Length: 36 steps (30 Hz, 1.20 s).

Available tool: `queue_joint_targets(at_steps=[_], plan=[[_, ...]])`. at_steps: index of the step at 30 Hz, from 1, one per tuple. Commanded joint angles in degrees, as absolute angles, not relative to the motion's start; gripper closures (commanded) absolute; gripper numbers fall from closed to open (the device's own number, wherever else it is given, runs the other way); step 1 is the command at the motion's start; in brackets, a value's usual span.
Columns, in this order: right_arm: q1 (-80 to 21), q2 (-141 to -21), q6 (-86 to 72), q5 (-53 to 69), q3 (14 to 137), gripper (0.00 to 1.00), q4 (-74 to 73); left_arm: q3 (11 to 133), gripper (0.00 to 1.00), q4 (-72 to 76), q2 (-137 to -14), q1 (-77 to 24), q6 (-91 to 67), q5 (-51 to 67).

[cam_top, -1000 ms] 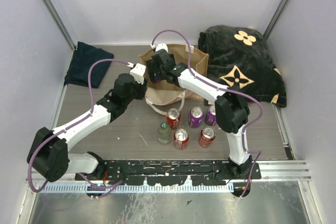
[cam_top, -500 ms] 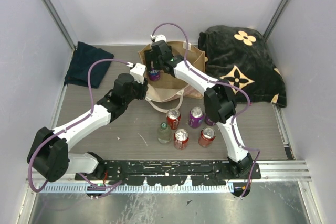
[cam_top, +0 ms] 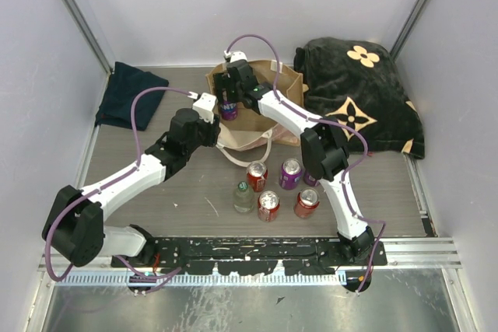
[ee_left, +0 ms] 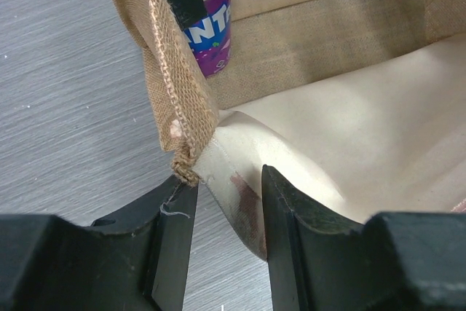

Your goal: Take the beverage out of the canvas bag

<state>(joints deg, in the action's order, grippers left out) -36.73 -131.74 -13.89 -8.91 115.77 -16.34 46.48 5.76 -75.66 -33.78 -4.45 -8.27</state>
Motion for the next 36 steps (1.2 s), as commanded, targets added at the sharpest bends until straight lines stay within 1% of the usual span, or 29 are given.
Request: queue_joint_targets(at_steps=[1,9,21,25,26,27,28,30,31,32,36], plan=[[-37.1,-133.1,-14.8,-6.0,118.2,0.11,-17.3,45.5,0.53,6.5,-76.1,-33.6,-4.7,-7.9],[-37.2,-135.7,-15.0,-5.1,119.2,0.17,-19.6,45.4,0.53,6.8,-76.2,-33.2,-4.5,-8.4],[-37.7,-139.2,-15.1,-3.1,118.8,0.2,-23.1,45.2,0.53,7.0,-76.4,-33.0,-5.0,-9.4],[-37.8,-139.6,-14.4,-3.2,118.4,0.24,-23.8,45.3,0.53,7.2,-76.7,-33.0,-5.2,-9.4],[-37.7,-139.8,-14.3,-3.3,118.5,0.27,-24.1,45.3,0.53,7.3,-76.7,-33.0,-5.2,-9.4],[-37.7,-139.9,-14.1,-3.3,118.6,0.34,-24.5,45.3,0.53,7.4,-76.8,-33.1,-5.2,-9.4],[-37.8,-139.9,-14.0,-3.4,118.5,0.47,-24.8,45.3,0.53,7.6,-76.8,-33.0,-5.2,-9.5],[-37.8,-139.2,-13.9,-4.1,118.2,0.81,-25.1,45.2,0.55,8.0,-76.9,-33.0,-5.2,-9.6],[-37.8,-138.5,-13.7,-4.7,117.8,0.95,-24.9,45.1,0.55,8.1,-76.9,-32.9,-5.3,-9.9],[-37.8,-137.7,-13.2,-5.5,117.4,0.99,-24.7,45.2,0.56,8.3,-76.9,-32.9,-5.5,-10.2],[-38.1,-132.6,-10.6,-8.3,117.0,0.99,-23.5,45.0,0.59,9.0,-76.9,-33.0,-5.9,-12.3]])
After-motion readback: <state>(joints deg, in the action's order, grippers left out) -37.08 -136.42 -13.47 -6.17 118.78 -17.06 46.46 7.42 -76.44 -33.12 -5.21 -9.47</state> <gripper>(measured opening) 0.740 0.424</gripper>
